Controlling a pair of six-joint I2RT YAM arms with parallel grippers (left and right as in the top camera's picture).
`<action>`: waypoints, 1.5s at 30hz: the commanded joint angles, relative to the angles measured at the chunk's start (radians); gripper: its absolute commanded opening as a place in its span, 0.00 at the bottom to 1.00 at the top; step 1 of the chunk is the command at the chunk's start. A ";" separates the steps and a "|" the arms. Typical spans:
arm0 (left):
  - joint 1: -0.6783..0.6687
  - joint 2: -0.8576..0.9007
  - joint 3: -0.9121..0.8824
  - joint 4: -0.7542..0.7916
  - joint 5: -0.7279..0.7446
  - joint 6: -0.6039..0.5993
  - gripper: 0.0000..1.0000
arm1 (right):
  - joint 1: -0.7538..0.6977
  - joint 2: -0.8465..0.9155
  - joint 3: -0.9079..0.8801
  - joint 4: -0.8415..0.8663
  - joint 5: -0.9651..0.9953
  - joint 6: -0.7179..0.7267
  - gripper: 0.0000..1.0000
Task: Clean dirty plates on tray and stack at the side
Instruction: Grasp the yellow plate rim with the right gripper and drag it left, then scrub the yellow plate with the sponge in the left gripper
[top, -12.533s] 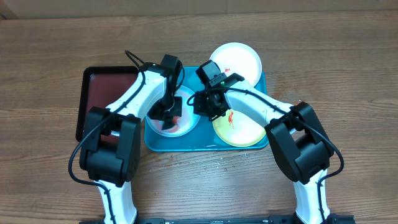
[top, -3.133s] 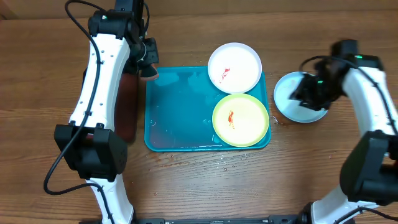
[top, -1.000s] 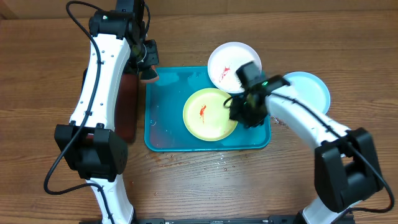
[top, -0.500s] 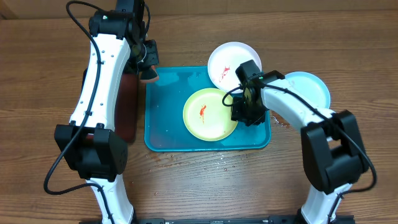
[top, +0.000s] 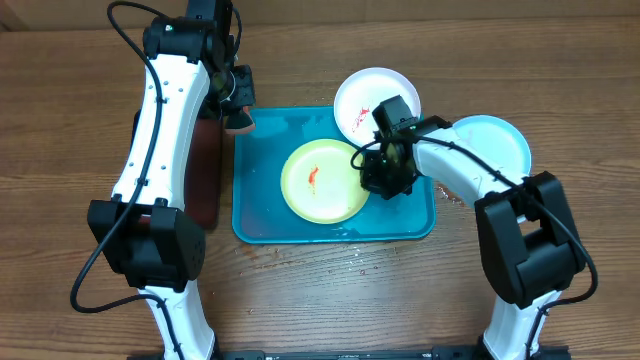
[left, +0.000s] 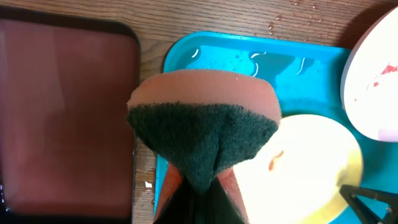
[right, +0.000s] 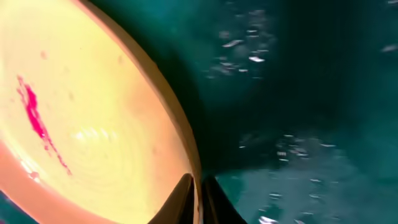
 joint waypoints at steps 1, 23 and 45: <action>-0.010 -0.015 -0.003 -0.003 -0.006 0.016 0.04 | 0.068 0.020 0.007 0.065 -0.034 0.114 0.06; -0.044 -0.015 -0.328 0.129 0.097 0.076 0.04 | 0.120 0.078 0.007 0.225 -0.008 0.237 0.04; -0.171 -0.015 -0.588 0.378 -0.097 0.101 0.04 | 0.120 0.078 0.007 0.222 -0.008 0.233 0.04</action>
